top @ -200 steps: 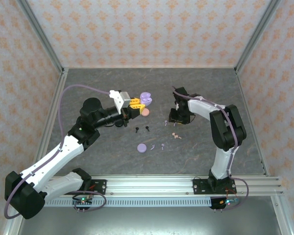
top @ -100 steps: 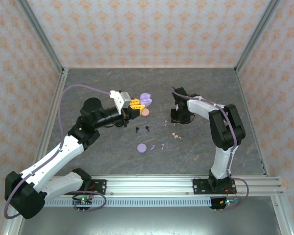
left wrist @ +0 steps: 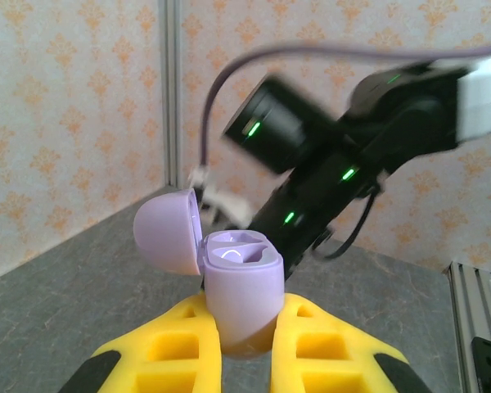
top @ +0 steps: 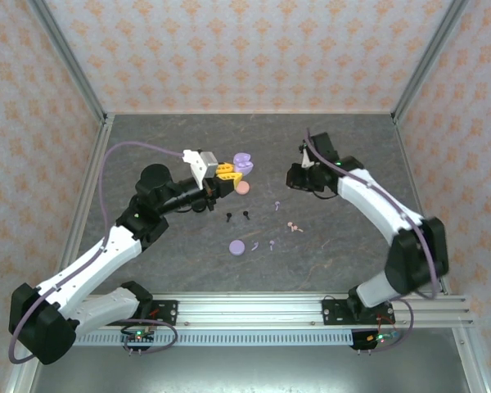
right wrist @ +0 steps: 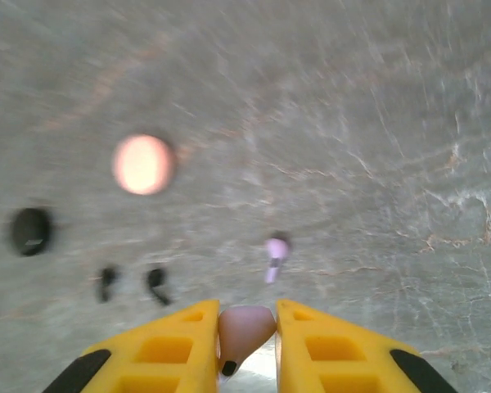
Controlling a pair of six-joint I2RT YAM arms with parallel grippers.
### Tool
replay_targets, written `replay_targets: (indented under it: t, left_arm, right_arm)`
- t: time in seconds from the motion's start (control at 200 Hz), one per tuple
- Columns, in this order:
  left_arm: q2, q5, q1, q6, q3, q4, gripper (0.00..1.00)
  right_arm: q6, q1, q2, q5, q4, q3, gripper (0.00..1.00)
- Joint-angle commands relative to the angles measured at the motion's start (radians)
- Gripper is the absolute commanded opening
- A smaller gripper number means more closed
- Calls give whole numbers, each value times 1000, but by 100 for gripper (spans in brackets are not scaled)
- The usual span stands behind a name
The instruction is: Insert the wireless bluetooth earbuds into the charging case
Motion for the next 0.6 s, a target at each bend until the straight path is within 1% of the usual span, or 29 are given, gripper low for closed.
replay_targets:
  t: [0.0, 0.115, 0.25, 0.425, 0.591]
  left_arm:
    - [18, -25, -11, -12, 2, 74, 0]
    - [46, -22, -12, -6, 14, 75, 0]
    - [81, -12, -11, 1, 31, 82, 0]
    - [115, 0, -11, 18, 52, 66, 0]
    - [127, 4, -10, 27, 56, 54, 0]
  right_arm:
    - [26, 13, -124, -57, 1, 12, 21]
    - [48, 24, -200, -108, -4, 61, 21]
    - [56, 65, -237, -134, -1, 143, 21]
    - [45, 125, -227, -117, 28, 235, 21]
    - [34, 167, -174, -122, 31, 290, 21]
